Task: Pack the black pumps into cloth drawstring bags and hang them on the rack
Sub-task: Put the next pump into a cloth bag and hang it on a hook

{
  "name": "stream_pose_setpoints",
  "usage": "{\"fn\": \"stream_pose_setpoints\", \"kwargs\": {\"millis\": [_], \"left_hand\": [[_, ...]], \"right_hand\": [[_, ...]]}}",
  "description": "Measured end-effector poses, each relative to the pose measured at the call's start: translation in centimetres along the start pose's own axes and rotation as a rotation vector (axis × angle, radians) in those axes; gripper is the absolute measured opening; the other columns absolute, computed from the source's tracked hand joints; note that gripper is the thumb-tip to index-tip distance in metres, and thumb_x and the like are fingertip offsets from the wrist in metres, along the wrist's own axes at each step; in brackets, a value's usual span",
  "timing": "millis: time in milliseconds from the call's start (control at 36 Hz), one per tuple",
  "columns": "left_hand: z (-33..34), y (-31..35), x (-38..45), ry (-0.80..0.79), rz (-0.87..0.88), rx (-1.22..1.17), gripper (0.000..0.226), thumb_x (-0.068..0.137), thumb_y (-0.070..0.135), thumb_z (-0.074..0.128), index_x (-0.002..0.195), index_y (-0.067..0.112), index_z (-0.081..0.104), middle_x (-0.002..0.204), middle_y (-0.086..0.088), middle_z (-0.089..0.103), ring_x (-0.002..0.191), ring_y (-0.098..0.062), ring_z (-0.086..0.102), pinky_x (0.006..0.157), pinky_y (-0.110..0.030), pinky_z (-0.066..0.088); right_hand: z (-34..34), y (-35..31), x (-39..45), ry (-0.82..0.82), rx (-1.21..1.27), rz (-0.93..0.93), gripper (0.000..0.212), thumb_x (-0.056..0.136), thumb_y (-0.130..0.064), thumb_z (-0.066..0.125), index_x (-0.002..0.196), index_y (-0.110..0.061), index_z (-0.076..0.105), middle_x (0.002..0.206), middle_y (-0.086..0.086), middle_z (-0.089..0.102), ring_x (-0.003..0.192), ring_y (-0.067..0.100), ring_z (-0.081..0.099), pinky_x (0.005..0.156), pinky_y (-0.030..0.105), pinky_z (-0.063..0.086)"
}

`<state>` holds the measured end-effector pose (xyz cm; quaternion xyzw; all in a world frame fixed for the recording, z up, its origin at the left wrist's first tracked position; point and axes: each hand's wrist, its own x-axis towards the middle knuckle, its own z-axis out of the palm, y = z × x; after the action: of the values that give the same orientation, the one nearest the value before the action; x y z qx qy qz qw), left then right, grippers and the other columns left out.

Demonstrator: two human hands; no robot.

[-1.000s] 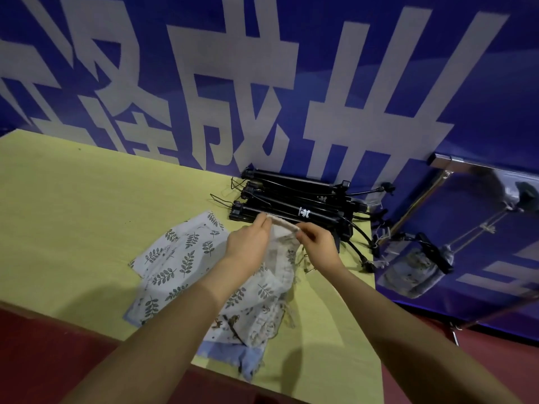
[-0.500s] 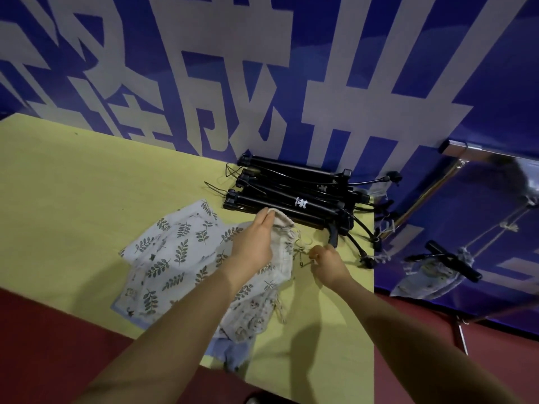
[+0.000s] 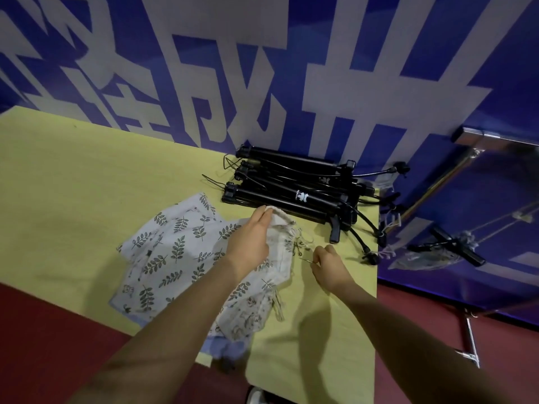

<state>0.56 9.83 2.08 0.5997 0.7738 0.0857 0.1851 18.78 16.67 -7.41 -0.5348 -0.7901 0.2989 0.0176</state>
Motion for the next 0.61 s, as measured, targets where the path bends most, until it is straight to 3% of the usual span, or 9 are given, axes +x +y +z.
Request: {"fn": "stream_pose_setpoints", "kwargs": {"millis": [56,111,167,222,333,500,611], "left_hand": [[0.0,-0.1,-0.1,0.012,0.001,0.058,0.079,0.082,-0.006,0.045,0.15,0.019,0.014,0.159,0.004,0.009,0.118,-0.025,0.044,0.07,-0.022,0.044],[-0.1,-0.2,-0.3,0.035,-0.006,0.128,0.078,0.082,-0.003,0.046,0.15,0.019,0.013,0.158,0.003,0.011,0.121,-0.028,0.035,0.093,-0.031,0.037],[-0.3,-0.2,-0.3,0.04,-0.014,0.155,0.078,0.082,-0.002,0.046,0.15,0.019,0.013,0.158,0.002,0.012,0.122,-0.029,0.033,0.1,-0.034,0.032],[-0.6,-0.2,-0.3,0.023,-0.019,0.144,0.078,0.082,-0.002,0.048,0.15,0.017,0.014,0.157,0.001,0.012,0.123,-0.03,0.037,0.1,-0.036,0.035],[-1.0,-0.3,-0.2,0.005,-0.015,0.116,0.078,0.083,-0.003,0.05,0.15,0.016,0.015,0.158,0.0,0.009,0.114,-0.029,0.051,0.081,-0.036,0.043],[-1.7,-1.3,0.1,-0.014,-0.002,0.032,0.081,0.084,0.002,0.054,0.15,0.021,0.013,0.159,0.008,0.006,0.11,-0.026,0.056,0.071,-0.035,0.049],[-2.3,-2.0,0.4,-0.017,-0.016,-0.004,0.082,0.085,0.016,0.063,0.15,0.022,0.014,0.158,0.011,0.007,0.111,-0.024,0.057,0.077,-0.037,0.052]], "right_hand": [[-0.6,-0.3,-0.4,0.015,0.02,0.008,0.004,0.091,-0.01,0.051,0.092,-0.008,0.048,0.1,0.013,0.048,0.086,0.028,0.051,0.072,0.029,0.038],[-1.2,-0.6,-0.9,0.099,0.077,0.033,0.01,0.088,-0.016,0.055,0.086,-0.01,0.047,0.093,0.011,0.053,0.079,0.026,0.053,0.065,0.03,0.039],[-2.0,-0.9,-1.6,0.198,0.113,0.03,0.013,0.085,-0.021,0.058,0.084,-0.012,0.049,0.089,0.007,0.057,0.076,0.024,0.056,0.061,0.03,0.039],[-2.6,-1.6,-2.0,0.257,0.108,-0.019,0.015,0.086,-0.024,0.059,0.083,-0.013,0.049,0.085,0.004,0.055,0.073,0.021,0.053,0.06,0.029,0.035],[-3.4,-3.8,-2.0,0.289,0.157,-0.13,0.014,0.085,-0.022,0.062,0.082,-0.016,0.05,0.082,-0.002,0.051,0.073,0.016,0.048,0.058,0.029,0.032],[-2.8,-7.6,-0.8,0.263,0.057,-0.402,0.01,0.085,-0.019,0.065,0.086,-0.01,0.064,0.095,-0.001,0.051,0.092,0.013,0.039,0.075,0.024,0.029],[-2.6,-9.2,-0.1,0.259,-0.008,-0.459,0.018,0.087,-0.03,0.064,0.095,-0.014,0.068,0.103,0.001,0.049,0.095,0.015,0.034,0.079,0.024,0.024]]}}
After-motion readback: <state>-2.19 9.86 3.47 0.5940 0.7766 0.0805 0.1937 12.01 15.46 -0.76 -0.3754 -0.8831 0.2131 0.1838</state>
